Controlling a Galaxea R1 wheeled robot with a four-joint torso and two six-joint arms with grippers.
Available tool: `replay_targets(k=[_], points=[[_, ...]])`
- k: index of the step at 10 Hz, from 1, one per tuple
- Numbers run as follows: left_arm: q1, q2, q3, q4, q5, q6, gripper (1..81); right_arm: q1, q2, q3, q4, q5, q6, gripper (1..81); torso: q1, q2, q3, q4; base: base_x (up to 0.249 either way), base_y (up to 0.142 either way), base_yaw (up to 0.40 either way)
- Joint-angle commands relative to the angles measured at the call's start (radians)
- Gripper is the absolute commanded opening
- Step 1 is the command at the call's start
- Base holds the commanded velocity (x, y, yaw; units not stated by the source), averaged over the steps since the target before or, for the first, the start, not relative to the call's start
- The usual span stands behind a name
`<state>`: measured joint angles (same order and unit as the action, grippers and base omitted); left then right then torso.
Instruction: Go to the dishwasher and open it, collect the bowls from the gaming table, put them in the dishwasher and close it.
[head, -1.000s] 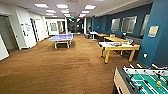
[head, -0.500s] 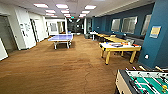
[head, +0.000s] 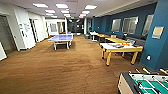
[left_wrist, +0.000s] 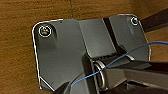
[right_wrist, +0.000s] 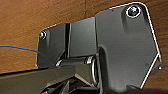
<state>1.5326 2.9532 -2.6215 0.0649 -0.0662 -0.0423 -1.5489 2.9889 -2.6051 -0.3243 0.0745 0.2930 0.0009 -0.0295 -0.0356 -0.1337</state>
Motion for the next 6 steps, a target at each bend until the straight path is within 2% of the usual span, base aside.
replay_targets(k=[1,6], points=[[-0.050,-0.008,0.000,-0.004,0.051,0.001,81.1,0.056,0.003,0.004,0.010,-0.044,0.003,81.1,0.000,0.000,0.000,0.000,0.160,0.000,0.000],[-0.050,-0.008,0.000,-0.004,0.051,0.001,81.1,0.060,0.012,0.002,0.010,-0.050,0.003,81.1,0.000,0.000,0.000,0.000,0.160,0.000,0.000]])
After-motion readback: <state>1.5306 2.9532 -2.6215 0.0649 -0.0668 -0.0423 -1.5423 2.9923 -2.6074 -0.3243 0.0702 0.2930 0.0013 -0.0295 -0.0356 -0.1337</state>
